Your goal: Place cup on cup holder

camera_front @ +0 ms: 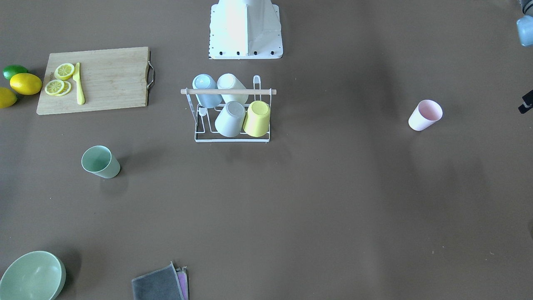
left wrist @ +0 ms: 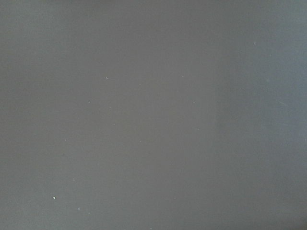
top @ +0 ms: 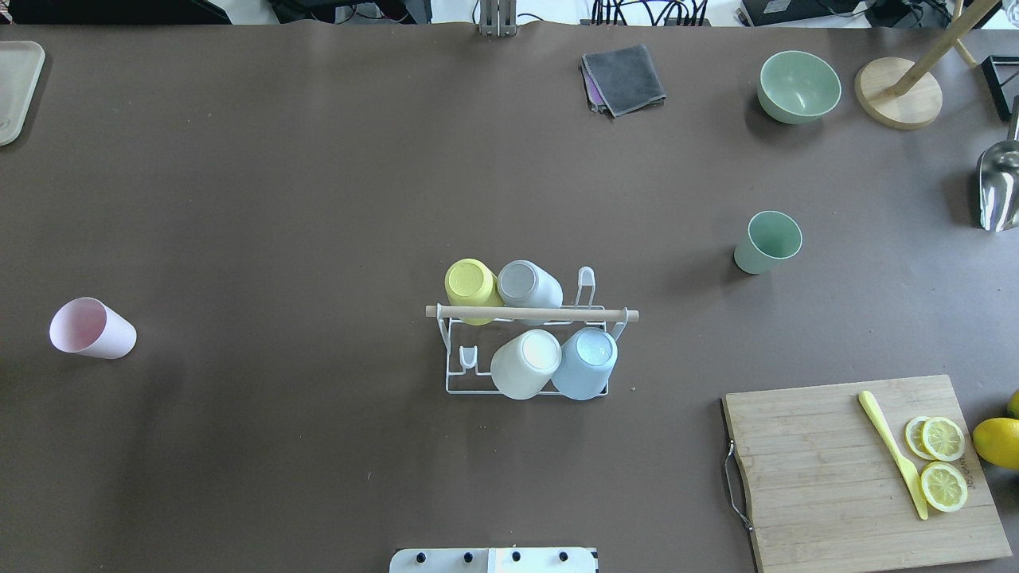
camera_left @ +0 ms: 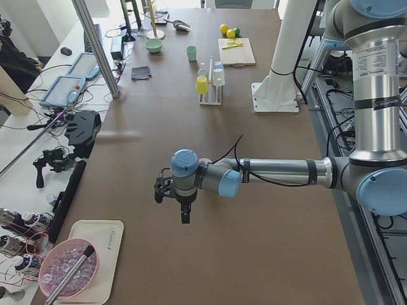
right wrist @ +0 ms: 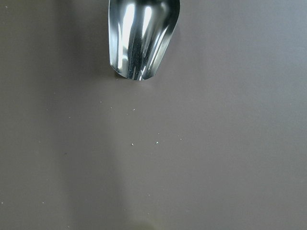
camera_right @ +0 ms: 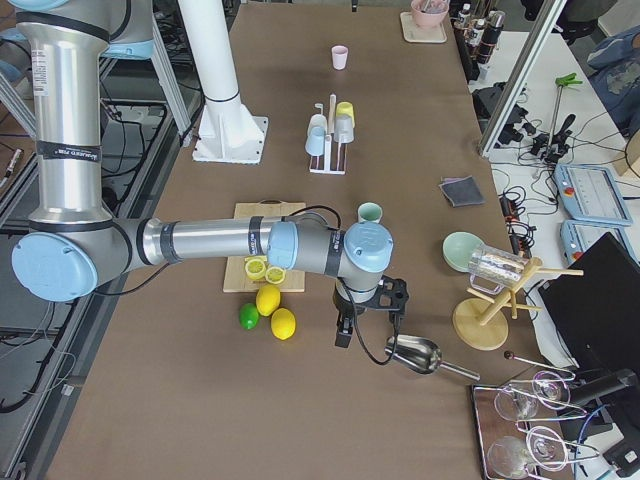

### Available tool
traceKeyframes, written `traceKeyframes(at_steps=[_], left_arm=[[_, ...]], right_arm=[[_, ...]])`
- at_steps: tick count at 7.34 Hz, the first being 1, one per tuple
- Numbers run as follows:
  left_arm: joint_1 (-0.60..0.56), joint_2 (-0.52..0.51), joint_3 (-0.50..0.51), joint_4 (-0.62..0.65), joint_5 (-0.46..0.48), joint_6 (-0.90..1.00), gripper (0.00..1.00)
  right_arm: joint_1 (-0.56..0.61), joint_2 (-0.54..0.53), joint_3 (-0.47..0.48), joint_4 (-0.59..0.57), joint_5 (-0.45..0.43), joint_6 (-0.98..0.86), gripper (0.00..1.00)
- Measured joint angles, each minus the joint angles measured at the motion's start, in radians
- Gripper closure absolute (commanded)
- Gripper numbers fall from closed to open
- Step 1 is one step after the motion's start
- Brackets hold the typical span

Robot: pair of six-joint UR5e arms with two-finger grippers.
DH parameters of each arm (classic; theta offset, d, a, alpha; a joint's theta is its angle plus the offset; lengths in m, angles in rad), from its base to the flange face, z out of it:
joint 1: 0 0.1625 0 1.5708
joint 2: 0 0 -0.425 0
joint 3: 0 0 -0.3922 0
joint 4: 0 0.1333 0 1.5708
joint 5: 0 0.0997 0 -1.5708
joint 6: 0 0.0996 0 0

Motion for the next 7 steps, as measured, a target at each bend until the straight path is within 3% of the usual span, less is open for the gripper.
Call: traceKeyframes(at_steps=[7], left_arm=[[-0.003,0.000,0.000,0.001,-0.002,0.000,0.02]], right_arm=[[0.005,-0.010,0.002,0.001,0.004,0.003,0.00]])
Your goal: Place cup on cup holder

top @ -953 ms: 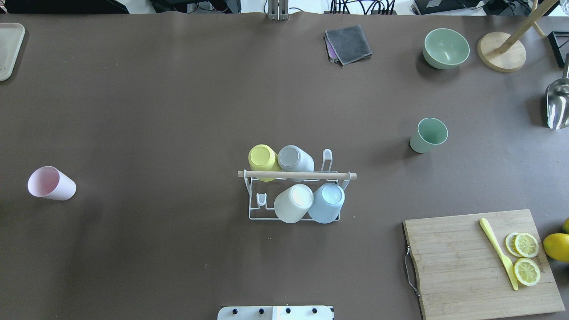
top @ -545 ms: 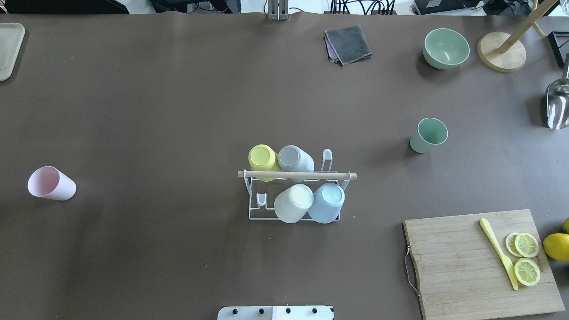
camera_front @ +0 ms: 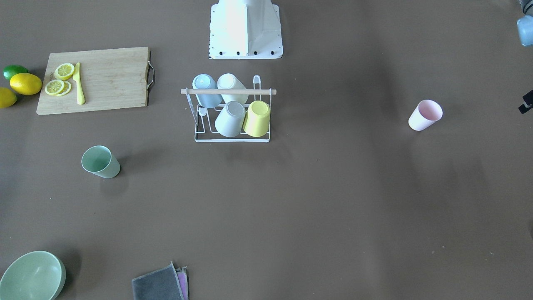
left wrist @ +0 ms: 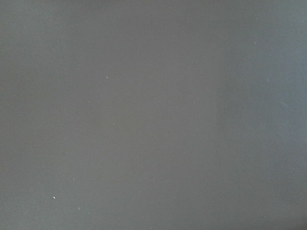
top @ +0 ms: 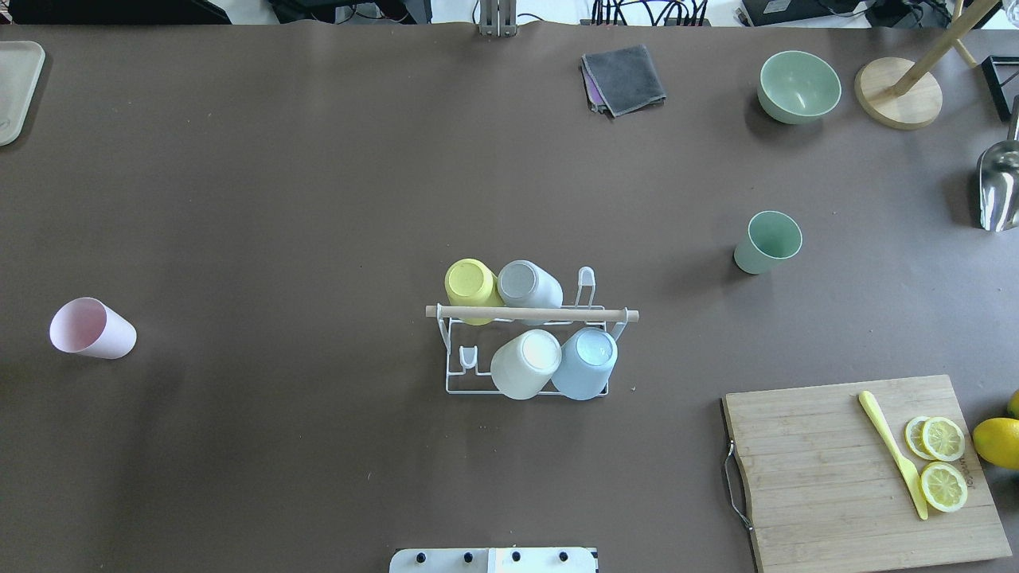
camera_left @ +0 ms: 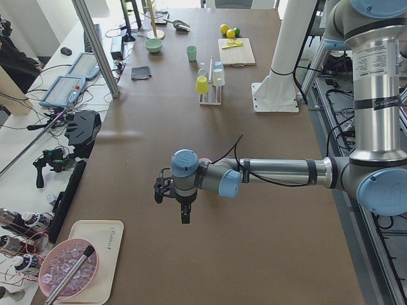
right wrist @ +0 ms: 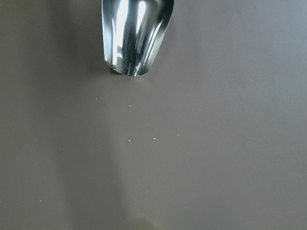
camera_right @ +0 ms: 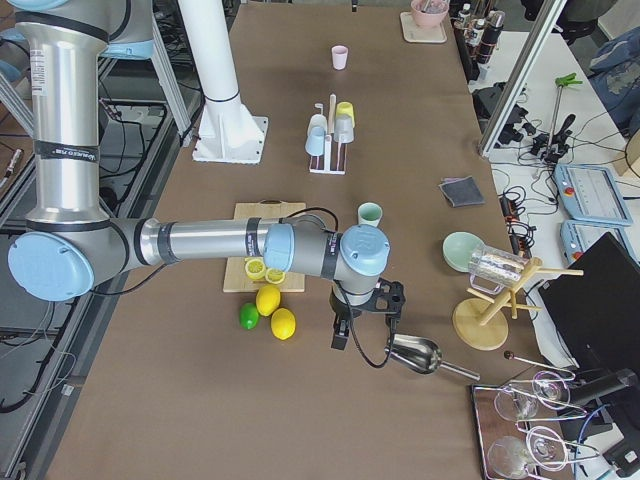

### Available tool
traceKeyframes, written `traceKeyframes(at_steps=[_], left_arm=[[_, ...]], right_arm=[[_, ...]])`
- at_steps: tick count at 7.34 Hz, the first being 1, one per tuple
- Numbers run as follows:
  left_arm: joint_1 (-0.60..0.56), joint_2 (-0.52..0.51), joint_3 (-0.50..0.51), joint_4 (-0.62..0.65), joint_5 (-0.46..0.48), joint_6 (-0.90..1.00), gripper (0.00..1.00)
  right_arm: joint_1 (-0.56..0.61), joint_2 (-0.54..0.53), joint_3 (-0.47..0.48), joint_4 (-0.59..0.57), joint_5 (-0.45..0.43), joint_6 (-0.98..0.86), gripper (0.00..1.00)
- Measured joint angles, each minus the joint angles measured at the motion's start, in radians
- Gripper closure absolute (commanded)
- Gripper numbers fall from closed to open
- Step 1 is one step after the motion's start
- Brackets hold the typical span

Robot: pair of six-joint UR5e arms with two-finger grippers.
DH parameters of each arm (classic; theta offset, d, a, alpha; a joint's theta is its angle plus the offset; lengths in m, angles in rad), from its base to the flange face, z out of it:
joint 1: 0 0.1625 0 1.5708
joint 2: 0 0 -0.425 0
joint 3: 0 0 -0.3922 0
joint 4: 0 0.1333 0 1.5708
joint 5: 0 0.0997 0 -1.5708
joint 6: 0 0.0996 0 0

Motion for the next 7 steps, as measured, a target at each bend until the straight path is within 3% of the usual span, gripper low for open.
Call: traceKeyframes(at_steps=[7], left_arm=[[-0.002,0.010,-0.001,0.001,-0.006,-0.001,0.01]], right_arm=[[0.001,0.011,-0.004,0.001,-0.002,0.001,0.00]])
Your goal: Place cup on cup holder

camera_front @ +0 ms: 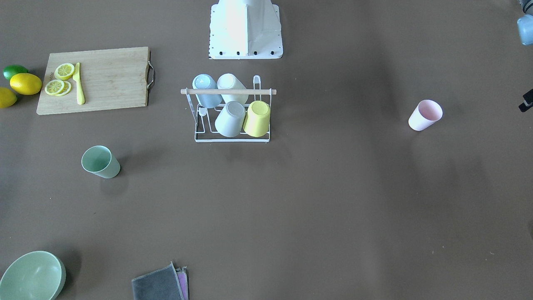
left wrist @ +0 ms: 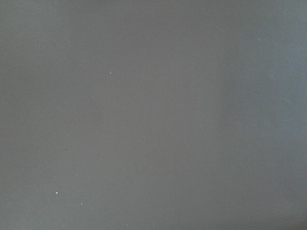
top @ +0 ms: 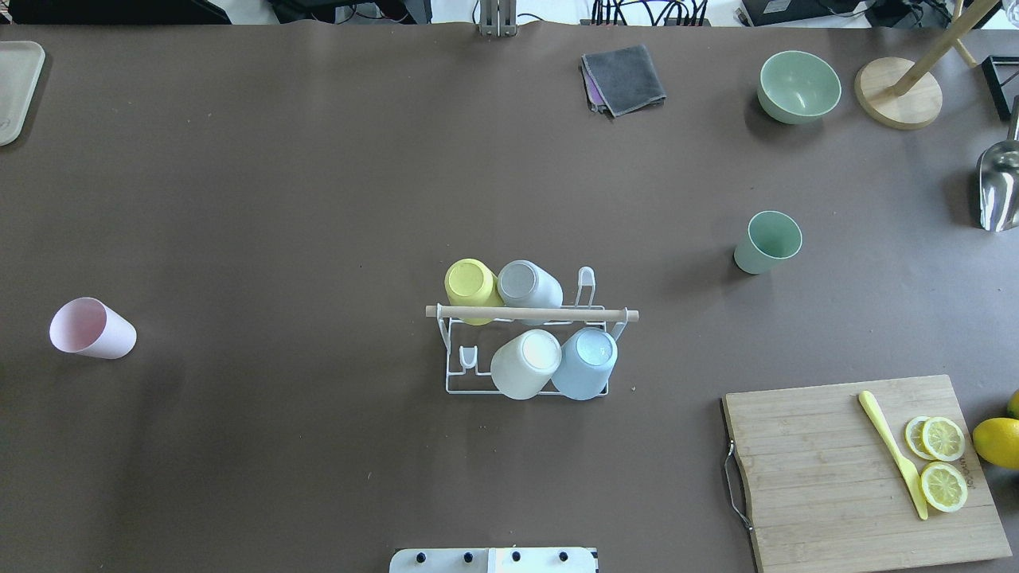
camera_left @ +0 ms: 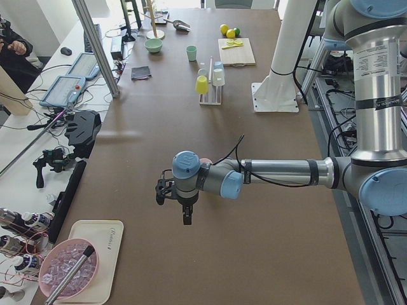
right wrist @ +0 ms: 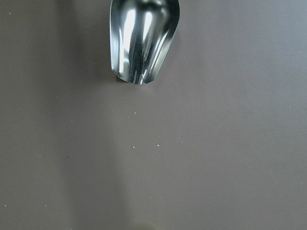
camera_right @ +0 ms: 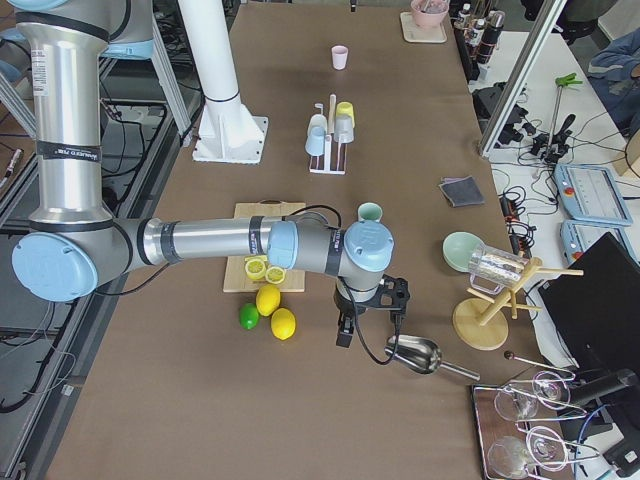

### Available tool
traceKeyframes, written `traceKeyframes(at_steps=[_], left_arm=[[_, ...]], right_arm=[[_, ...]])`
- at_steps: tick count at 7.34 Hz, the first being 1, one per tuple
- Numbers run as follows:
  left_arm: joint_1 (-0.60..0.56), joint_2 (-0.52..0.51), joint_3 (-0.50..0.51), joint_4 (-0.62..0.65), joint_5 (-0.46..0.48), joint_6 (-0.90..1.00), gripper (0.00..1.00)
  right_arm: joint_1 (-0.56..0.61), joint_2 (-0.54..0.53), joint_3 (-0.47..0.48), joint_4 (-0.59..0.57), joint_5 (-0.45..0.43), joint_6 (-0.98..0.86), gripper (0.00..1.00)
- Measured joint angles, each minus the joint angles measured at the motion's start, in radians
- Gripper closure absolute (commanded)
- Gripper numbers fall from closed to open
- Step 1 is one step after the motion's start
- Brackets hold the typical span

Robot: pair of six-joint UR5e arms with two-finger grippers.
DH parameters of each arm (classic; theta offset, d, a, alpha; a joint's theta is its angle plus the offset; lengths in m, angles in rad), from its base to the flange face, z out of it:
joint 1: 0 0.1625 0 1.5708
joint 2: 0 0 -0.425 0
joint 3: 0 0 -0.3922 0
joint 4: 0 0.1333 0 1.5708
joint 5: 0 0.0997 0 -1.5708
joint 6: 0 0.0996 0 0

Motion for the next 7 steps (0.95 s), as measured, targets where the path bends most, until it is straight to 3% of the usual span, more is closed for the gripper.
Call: traceKeyframes(at_steps=[3,7], left_arm=[[0.008,-0.075,-0.004,0.099,-0.001,0.001,0.01],[0.078,-0.397,-0.001,0.559,0.084,0.071,0.01]], right_arm=[[0.000,-0.005,-0.017,0.001,0.004,-0.001,0.00],[-0.001,0.000,0.016,0.013,-0.031,-0.014,0.00]])
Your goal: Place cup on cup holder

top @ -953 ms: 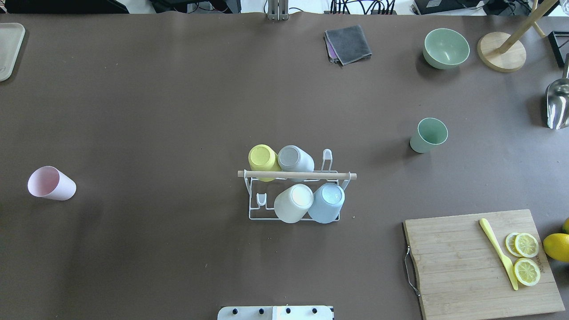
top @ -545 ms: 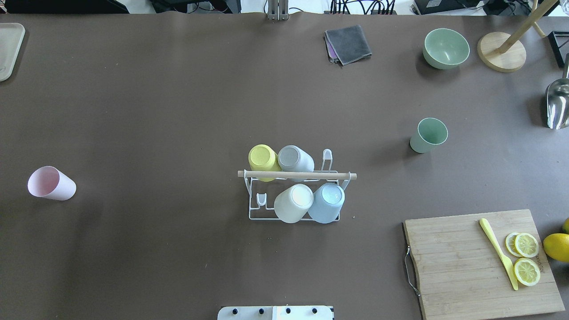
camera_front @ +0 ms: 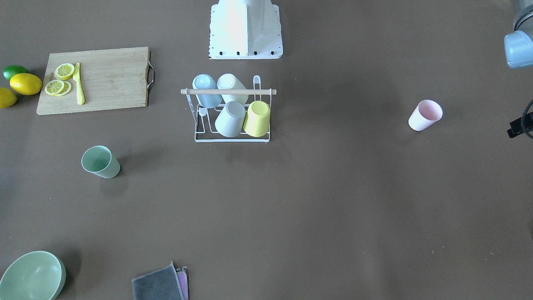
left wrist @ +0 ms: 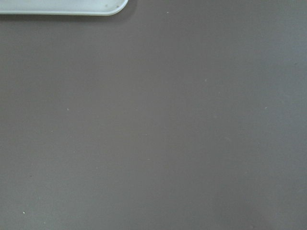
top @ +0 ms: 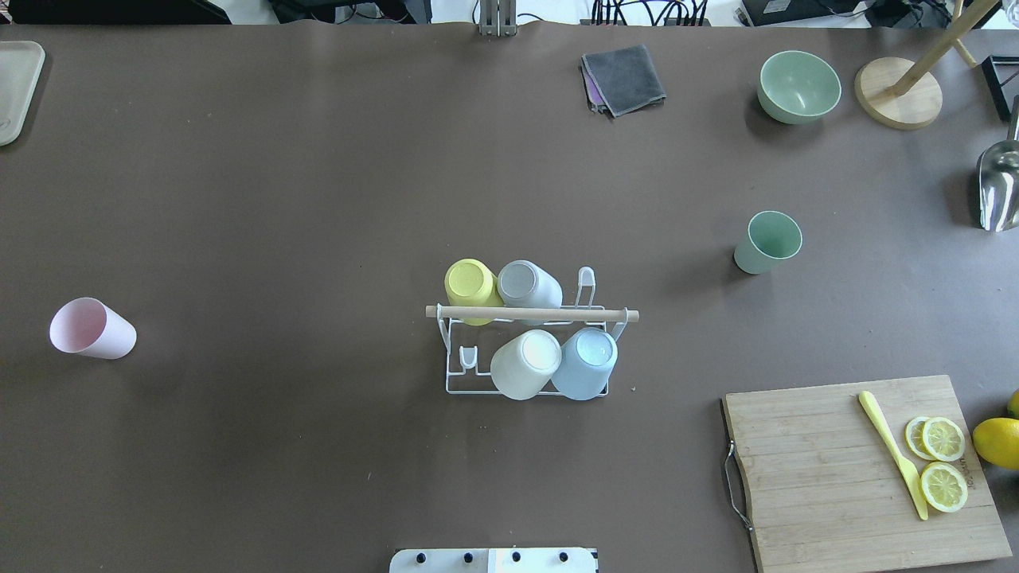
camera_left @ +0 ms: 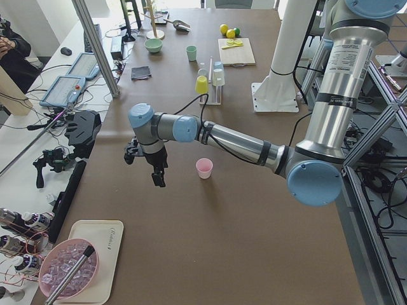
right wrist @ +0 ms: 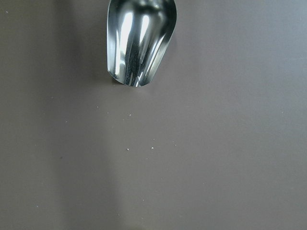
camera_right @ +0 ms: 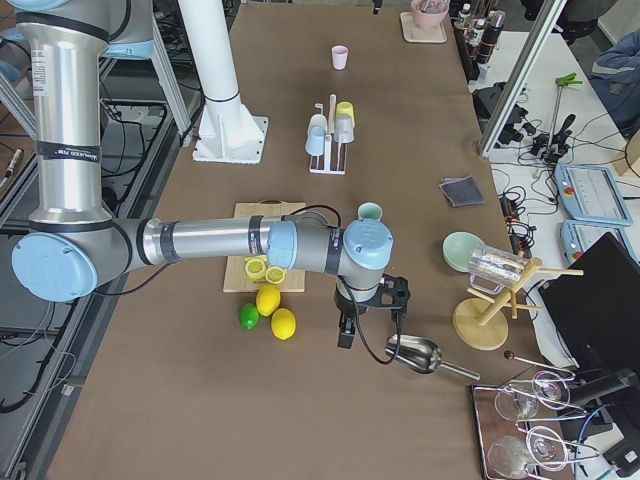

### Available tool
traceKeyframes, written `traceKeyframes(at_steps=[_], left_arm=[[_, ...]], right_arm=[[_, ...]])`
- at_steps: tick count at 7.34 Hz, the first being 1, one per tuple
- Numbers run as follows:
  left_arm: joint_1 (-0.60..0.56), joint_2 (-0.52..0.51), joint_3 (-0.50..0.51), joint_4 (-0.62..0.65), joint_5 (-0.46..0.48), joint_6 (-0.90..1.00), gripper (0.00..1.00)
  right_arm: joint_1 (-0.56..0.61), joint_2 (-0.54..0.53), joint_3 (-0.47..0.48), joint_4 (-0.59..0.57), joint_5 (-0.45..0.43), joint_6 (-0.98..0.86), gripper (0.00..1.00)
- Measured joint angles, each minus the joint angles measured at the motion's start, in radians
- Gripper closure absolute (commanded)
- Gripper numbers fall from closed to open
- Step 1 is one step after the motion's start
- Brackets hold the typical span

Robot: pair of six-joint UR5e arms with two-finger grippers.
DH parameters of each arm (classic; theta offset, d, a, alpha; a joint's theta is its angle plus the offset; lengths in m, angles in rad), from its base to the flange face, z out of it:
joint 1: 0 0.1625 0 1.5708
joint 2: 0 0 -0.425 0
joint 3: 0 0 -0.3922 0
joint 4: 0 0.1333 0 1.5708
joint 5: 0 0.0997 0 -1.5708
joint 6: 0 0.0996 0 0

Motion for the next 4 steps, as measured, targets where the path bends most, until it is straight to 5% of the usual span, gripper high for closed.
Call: traceKeyframes(at_steps=[4], left_arm=[[0.043,-0.043,0.029,0.089,-0.045,0.011,0.01]], right_arm=[[-0.003,-0.008,-0.002,0.005,0.010,0.000,0.00]])
